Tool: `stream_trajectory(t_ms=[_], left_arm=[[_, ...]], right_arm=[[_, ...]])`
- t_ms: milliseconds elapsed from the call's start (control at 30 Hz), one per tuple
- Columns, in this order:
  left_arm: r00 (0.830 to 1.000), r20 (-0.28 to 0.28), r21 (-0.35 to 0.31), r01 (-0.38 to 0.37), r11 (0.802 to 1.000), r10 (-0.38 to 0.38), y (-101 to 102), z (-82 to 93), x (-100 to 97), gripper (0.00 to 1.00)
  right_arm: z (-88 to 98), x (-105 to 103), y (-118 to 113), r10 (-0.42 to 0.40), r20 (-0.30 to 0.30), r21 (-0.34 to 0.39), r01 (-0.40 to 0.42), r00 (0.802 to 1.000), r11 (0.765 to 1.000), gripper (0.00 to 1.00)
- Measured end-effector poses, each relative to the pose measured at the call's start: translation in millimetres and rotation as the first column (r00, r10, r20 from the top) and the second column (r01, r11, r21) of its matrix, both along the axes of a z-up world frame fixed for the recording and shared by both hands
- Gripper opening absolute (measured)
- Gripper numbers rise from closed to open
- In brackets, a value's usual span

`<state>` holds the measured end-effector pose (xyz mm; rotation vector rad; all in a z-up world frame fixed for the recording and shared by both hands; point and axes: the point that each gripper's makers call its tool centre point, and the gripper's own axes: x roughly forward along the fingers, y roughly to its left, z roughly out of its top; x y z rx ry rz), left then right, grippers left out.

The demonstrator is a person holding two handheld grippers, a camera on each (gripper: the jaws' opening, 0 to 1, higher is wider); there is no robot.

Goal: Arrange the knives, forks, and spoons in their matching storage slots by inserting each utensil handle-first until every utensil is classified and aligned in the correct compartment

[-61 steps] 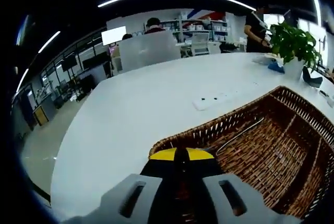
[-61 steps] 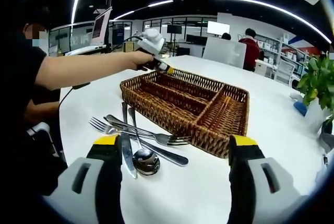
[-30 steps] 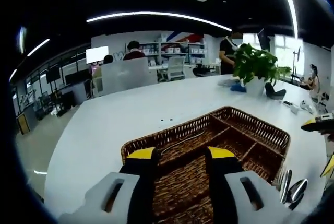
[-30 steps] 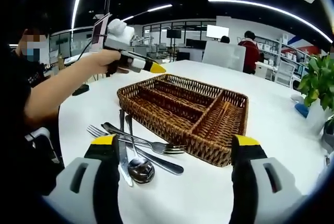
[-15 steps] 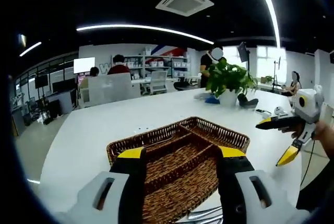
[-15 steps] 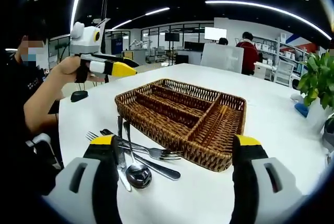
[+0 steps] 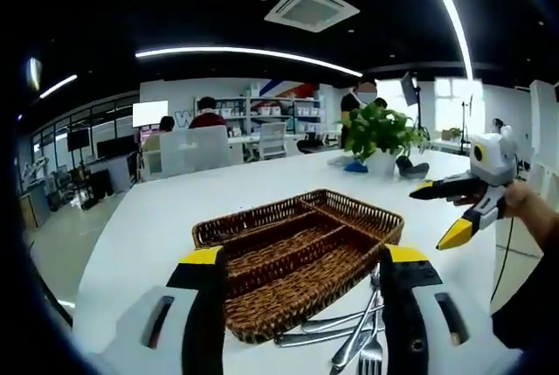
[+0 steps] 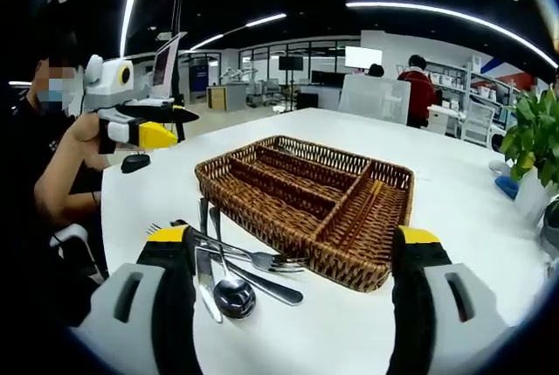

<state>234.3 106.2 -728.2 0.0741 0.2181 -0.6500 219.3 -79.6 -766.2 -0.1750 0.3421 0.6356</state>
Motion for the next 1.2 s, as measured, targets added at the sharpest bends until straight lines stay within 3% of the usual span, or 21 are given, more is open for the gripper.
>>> stream_trajectory(t_ms=[433, 600, 1200], left_arm=[[0.999, -0.031, 0.059, 0.027, 0.998, -0.025, 3.3, -22.3, -21.0, 0.92], [0.999, -0.043, 0.045, 0.026, 0.999, -0.024, 1.0, -24.1, -23.6, 0.98], [0.998, -0.05, 0.056, 0.027, 0.998, -0.024, 3.1, -29.3, -29.0, 0.99]], right_arm=[[5.4, -7.6, 1.8, 0.011, -0.005, 0.007, -0.011, 1.0, 1.0, 1.0], [5.5, -10.3, 0.3, 0.012, -0.005, -0.002, -0.012, 1.0, 1.0, 1.0], [9.3, -10.3, -3.8, 0.0, 0.011, 0.014, -0.001, 1.0, 1.0, 0.98]])
